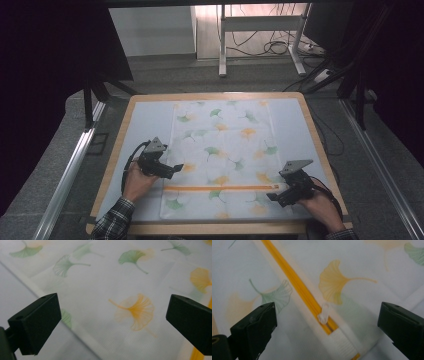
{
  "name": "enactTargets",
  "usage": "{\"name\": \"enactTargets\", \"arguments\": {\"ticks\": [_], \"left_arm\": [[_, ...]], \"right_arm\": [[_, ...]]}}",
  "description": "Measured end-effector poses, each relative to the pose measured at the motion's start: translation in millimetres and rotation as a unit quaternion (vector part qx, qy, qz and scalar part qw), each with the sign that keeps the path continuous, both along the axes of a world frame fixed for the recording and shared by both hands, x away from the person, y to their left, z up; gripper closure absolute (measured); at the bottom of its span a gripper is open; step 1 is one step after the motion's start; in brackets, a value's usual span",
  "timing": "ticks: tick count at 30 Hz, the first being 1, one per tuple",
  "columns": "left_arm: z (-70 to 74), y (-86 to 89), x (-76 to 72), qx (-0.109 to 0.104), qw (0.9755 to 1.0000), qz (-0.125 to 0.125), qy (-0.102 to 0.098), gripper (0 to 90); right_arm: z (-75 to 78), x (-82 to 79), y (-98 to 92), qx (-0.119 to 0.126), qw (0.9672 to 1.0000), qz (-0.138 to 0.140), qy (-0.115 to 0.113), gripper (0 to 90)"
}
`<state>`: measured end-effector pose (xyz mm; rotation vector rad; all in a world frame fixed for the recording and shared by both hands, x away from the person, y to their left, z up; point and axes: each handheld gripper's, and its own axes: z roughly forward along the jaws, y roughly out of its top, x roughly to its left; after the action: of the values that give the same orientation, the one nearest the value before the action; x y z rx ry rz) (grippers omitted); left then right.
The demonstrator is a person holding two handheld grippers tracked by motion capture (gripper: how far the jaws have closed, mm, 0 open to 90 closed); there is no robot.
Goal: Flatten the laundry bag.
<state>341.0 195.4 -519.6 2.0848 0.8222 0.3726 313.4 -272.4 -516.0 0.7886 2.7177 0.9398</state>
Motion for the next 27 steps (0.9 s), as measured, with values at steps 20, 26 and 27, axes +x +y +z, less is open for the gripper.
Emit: {"name": "enactTargets", "arguments": {"ticks": [20, 26, 27], "left_arm": [[13.2, -65.5, -6.9, 0.011, 0.9965, -0.080, 0.021, 0.5], [18.7, -86.4, -7.6, 0.003, 0.9947, -0.101, 0.018, 2.5], [19.9, -94.9, -8.5, 0.004, 0.9939, -0.109, 0.015, 2.6]], "right_arm": [[-11.7, -7.5, -13.9, 0.000, 0.9990, 0.033, -0.031, 0.0], [-10.7, -6.9, -12.6, -0.008, 0.9989, 0.035, -0.030, 0.0], [-9.9, -7.1, -11.7, -0.011, 0.9990, 0.033, -0.028, 0.0]]}}
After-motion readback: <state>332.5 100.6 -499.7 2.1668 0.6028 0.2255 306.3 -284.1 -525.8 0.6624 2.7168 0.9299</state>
